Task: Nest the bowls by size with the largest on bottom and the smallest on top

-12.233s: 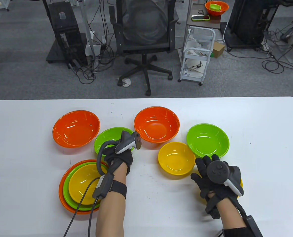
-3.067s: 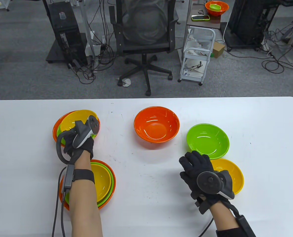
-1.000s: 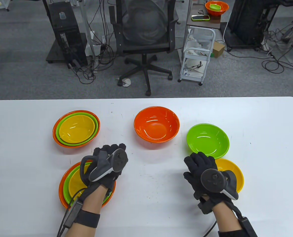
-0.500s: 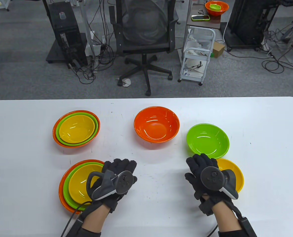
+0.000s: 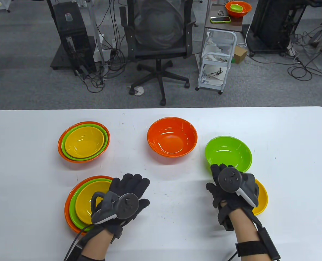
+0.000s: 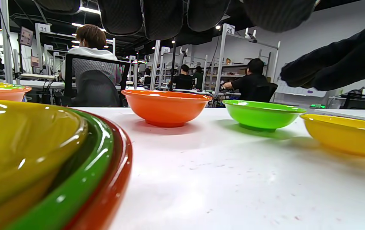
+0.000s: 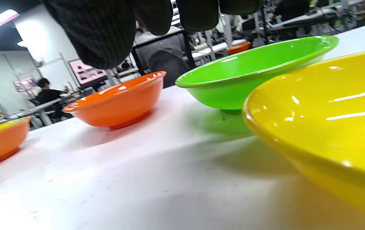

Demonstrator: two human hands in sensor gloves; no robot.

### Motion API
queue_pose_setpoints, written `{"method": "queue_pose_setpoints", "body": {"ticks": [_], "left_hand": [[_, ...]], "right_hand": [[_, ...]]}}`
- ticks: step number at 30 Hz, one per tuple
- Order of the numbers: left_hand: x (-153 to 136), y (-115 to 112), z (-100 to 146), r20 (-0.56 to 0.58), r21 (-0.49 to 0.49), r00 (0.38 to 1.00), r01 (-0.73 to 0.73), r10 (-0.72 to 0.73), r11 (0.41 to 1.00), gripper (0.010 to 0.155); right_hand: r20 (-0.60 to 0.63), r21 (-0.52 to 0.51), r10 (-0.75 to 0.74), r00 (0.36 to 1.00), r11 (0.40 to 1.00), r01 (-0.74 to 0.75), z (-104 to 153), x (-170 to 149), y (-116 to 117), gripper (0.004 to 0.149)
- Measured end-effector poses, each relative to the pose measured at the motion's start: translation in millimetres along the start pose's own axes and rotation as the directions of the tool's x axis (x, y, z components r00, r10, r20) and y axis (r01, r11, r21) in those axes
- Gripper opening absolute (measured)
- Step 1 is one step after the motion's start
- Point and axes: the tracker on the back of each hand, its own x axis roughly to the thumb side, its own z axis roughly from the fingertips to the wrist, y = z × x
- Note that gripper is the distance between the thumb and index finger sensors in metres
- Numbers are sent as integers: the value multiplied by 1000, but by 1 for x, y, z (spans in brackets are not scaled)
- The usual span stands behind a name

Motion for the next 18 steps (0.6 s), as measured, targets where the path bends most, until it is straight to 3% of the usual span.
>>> {"method": "queue_pose_setpoints", "body": {"ticks": [6, 18], "left_hand": [[5, 2, 3, 20, -7, 998, -51, 51, 999, 72], [4, 1, 4, 44, -17, 994, -96, 97, 995, 72]], "right_hand": [[-144, 60, -24, 989, 998, 33, -30, 0, -1, 74], [-283, 183, 130, 950, 980, -79, -81, 3, 9, 75]]}}
